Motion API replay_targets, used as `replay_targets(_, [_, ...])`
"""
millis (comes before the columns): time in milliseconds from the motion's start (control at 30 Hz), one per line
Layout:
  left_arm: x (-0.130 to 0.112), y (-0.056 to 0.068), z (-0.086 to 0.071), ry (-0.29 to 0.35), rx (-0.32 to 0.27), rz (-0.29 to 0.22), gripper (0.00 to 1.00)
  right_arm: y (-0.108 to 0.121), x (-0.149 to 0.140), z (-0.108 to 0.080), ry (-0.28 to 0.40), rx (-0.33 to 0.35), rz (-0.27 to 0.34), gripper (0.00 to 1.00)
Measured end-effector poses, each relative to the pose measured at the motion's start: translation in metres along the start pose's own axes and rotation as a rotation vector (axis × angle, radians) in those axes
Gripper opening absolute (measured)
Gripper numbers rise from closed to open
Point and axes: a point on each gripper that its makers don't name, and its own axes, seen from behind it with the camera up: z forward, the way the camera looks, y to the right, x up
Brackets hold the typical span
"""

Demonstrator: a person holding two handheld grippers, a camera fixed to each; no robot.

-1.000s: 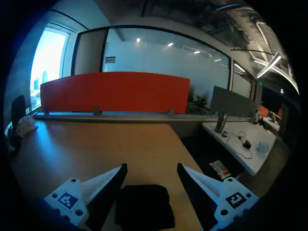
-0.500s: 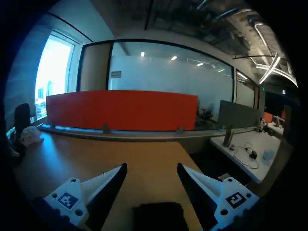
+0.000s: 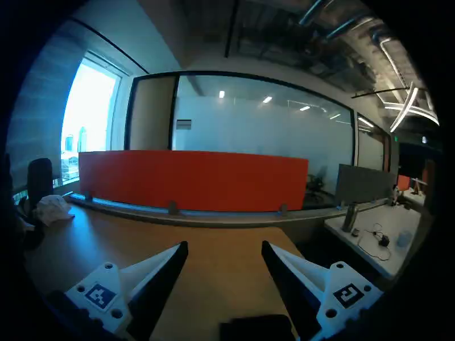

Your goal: Fold towel

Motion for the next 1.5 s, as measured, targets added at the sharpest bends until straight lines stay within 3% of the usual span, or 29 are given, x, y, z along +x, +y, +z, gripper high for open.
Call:
replay_targets(400, [0.035, -0.008, -0.002, 0.096, 0.011, -0.023, 0.93, -0.057, 0.023, 0.006, 0.052, 0.044, -0.022, 1.00])
replay_targets(867, [0.054, -0.026, -0.005, 0.159, 0.026, -0.048, 0.93, -0.111, 0.035, 0.010, 0.072, 0.075, 0.015, 1.00])
replay_targets(1500, [0.076, -0.046, -0.004, 0.237, 0.038, -0.069, 0.93, -0.139, 0.048, 0.016, 0.091, 0.083, 0.065, 1.00])
